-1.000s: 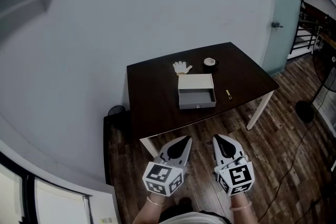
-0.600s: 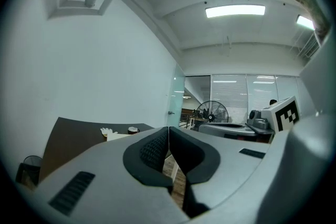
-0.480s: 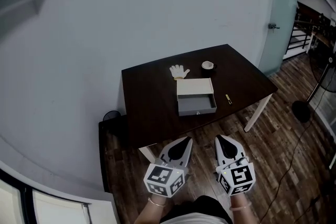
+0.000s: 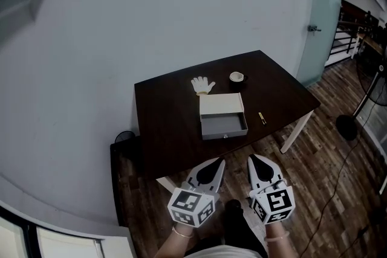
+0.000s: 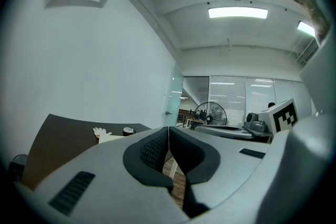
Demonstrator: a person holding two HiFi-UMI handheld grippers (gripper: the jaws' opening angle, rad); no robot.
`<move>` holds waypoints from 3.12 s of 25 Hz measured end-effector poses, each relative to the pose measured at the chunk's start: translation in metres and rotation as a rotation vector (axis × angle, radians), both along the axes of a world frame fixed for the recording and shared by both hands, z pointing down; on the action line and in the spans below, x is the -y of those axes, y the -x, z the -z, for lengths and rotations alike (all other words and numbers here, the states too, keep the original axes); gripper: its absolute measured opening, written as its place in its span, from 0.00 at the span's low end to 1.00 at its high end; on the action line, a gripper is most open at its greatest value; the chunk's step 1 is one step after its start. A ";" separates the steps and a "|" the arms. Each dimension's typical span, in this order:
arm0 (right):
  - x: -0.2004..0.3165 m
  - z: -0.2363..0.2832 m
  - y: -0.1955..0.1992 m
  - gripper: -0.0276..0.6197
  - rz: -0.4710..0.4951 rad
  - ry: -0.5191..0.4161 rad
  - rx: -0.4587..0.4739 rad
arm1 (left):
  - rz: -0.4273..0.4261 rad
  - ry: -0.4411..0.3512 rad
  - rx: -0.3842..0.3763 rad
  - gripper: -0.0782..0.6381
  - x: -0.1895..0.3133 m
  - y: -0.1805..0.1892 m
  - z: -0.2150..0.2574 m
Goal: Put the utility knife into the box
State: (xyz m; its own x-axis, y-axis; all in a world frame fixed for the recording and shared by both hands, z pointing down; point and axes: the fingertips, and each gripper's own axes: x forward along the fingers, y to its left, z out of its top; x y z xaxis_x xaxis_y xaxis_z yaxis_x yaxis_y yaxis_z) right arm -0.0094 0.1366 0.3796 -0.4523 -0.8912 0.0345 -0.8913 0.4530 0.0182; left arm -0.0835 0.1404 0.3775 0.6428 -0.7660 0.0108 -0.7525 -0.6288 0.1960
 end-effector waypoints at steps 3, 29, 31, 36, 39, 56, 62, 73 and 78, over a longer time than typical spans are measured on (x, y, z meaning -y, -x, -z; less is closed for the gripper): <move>0.021 -0.005 -0.007 0.04 0.011 0.003 0.000 | -0.002 -0.002 -0.002 0.13 0.022 -0.009 -0.003; 0.237 -0.051 -0.087 0.08 0.053 0.120 -0.029 | 0.028 0.027 -0.043 0.13 0.231 -0.093 -0.023; 0.249 -0.058 -0.095 0.08 0.059 0.140 -0.042 | 0.031 0.031 -0.043 0.13 0.242 -0.101 -0.028; 0.281 -0.077 -0.116 0.09 0.076 0.190 -0.076 | 0.037 0.049 -0.034 0.13 0.267 -0.119 -0.041; 0.300 -0.087 -0.125 0.09 0.089 0.193 -0.092 | 0.040 0.054 -0.030 0.13 0.279 -0.128 -0.048; 0.359 -0.162 -0.163 0.14 0.116 0.269 -0.240 | 0.073 0.114 -0.044 0.13 0.320 -0.148 -0.089; 0.371 -0.186 -0.175 0.16 0.088 0.294 -0.290 | 0.083 0.126 -0.062 0.13 0.330 -0.148 -0.101; 0.390 -0.231 -0.190 0.19 0.044 0.383 -0.337 | 0.060 0.164 -0.060 0.13 0.344 -0.146 -0.120; 0.398 -0.251 -0.195 0.19 0.025 0.422 -0.360 | 0.055 0.184 -0.063 0.13 0.351 -0.142 -0.128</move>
State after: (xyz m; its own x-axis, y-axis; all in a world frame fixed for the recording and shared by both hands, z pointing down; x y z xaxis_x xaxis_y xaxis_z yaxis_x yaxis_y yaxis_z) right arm 0.1860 -0.2610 0.6307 -0.3665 -0.7558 0.5426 -0.8514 0.5076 0.1320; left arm 0.0583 -0.2101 0.5053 0.6039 -0.7887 0.1152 -0.7674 -0.5362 0.3514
